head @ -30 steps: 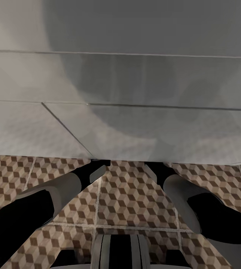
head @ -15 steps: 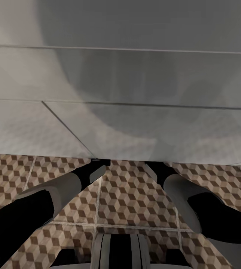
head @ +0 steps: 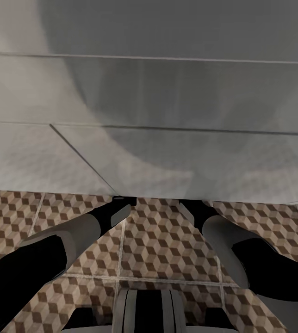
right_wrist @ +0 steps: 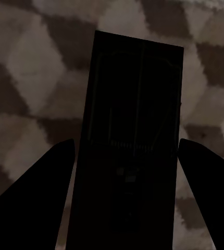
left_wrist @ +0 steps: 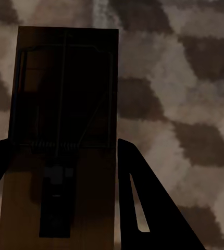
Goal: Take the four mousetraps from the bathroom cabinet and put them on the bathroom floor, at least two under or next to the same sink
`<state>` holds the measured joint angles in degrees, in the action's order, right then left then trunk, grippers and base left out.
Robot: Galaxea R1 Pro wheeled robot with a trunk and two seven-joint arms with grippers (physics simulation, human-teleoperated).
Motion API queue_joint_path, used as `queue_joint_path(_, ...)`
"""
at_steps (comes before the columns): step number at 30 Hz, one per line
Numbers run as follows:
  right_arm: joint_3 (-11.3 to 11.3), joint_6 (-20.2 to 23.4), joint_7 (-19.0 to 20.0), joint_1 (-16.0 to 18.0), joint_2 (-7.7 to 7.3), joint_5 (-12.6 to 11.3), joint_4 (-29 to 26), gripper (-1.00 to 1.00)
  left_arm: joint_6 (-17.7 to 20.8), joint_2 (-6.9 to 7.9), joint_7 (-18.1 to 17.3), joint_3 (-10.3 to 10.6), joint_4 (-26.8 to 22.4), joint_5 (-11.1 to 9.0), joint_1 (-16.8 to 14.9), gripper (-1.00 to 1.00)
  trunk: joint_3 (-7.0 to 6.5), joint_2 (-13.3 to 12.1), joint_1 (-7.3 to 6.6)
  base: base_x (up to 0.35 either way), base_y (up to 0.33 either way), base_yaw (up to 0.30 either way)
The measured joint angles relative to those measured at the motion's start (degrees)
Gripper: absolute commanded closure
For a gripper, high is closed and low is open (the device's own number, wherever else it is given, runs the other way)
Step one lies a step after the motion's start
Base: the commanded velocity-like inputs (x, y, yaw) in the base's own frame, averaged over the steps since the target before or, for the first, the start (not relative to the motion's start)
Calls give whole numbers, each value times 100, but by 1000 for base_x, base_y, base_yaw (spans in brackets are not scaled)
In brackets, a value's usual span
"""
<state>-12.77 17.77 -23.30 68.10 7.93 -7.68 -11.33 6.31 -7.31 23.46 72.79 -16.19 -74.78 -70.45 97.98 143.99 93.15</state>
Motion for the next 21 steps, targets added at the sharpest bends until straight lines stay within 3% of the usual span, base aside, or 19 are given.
queue_joint_path(21,1,67,-35,0,34,-44,186,100,83,-7,-1,0,8,-20,-1,100,0,0,0,0,0,0)
